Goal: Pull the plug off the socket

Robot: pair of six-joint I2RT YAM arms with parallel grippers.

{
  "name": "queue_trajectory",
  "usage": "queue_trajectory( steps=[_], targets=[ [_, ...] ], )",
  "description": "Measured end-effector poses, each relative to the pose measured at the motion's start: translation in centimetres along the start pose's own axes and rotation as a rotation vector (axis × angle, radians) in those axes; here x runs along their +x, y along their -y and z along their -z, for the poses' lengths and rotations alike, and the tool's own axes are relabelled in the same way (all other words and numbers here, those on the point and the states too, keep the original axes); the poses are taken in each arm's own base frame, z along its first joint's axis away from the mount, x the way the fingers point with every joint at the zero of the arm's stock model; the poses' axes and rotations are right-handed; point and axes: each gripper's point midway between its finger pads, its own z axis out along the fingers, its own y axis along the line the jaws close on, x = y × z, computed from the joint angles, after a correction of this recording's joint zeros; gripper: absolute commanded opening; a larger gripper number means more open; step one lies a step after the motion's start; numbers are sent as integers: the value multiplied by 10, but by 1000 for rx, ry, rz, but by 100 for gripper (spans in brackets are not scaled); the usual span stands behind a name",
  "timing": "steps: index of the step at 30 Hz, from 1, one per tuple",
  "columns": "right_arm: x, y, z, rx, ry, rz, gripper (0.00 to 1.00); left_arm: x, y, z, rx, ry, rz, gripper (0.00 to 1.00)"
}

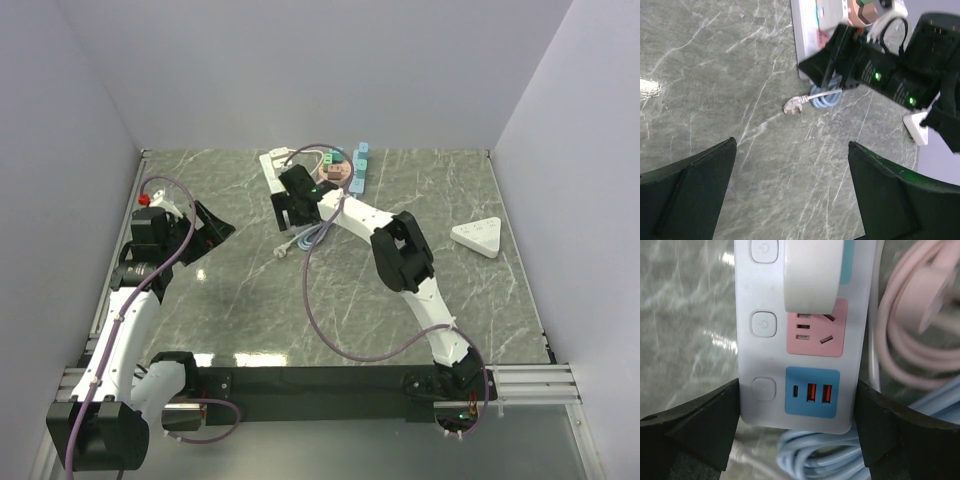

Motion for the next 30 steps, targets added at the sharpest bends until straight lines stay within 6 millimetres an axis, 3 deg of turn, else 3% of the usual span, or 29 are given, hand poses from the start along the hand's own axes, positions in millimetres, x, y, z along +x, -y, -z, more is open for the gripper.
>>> queue_trajectory(
  steps=[4, 7, 13, 19, 20, 24, 25, 27, 30],
  targets=[
    [31, -9, 19, 9, -44, 26, 0, 0, 0, 0, 4, 4, 3, 99],
    [61, -26, 37, 2, -84, 57, 0, 0, 1, -1, 10, 9, 14, 99],
    [136, -62, 84, -56, -155, 133, 0, 1, 0, -1, 6, 8, 23, 100],
    [199, -74, 124, -110, -195, 208, 1, 11, -9, -6, -7, -9, 31, 98],
    [207, -74, 129, -119, -192, 215, 4, 15, -12, -7, -13, -17, 36, 98],
    [227, -70, 145, -147, -204, 213, 52, 29, -21, -12, -23, -55, 65, 93],
    [228, -69, 148, -149, -207, 209, 59, 32, -22, -13, -21, -63, 72, 92],
    [230, -67, 151, -144, -217, 202, 69, 39, -25, -17, -21, -88, 85, 89],
    [228, -64, 158, -121, -242, 206, 73, 43, -25, -20, -15, -115, 102, 82]
  ],
)
